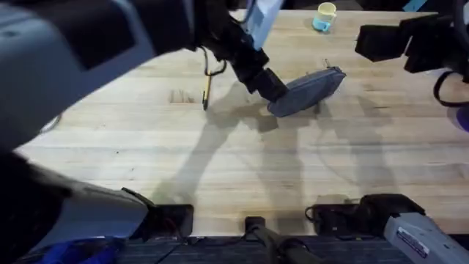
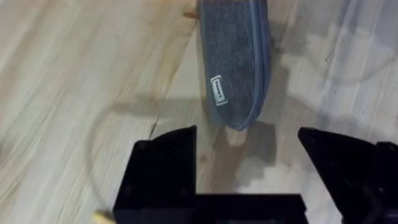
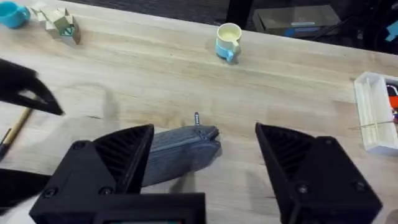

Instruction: Unzip the bag, pick up the pens from the table one at a time and place them inside, then zip the bag closed.

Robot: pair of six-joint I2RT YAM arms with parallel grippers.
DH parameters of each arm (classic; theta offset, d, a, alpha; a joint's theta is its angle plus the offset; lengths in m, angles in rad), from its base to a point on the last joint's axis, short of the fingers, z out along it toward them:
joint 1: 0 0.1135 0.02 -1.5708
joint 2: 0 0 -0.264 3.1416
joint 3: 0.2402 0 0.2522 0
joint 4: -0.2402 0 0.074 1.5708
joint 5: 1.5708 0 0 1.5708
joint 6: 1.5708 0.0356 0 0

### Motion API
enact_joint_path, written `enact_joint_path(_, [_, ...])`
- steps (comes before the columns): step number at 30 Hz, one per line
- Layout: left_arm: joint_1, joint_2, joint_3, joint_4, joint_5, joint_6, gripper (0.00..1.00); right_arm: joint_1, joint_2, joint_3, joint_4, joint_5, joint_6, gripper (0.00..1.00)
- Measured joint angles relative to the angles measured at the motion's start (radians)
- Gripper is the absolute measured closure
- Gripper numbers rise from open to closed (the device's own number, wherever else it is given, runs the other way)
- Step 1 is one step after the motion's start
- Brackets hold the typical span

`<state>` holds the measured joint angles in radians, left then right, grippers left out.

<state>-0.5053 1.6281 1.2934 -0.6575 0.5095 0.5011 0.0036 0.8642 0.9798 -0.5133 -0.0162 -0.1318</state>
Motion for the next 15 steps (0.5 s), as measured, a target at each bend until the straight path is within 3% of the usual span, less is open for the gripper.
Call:
enact_joint_path(9, [-0.041,0.095,0.0,0.053,0.0,0.005,0.008,0.0,0.0,0.0,0.0,0.0,0.0,0.005])
enact_joint_path(15, [-0.055,0.095,0.0,0.068,-0.003,0.053,0.006,0.0,0.0,0.0,0.0,0.0,-0.011,0.005])
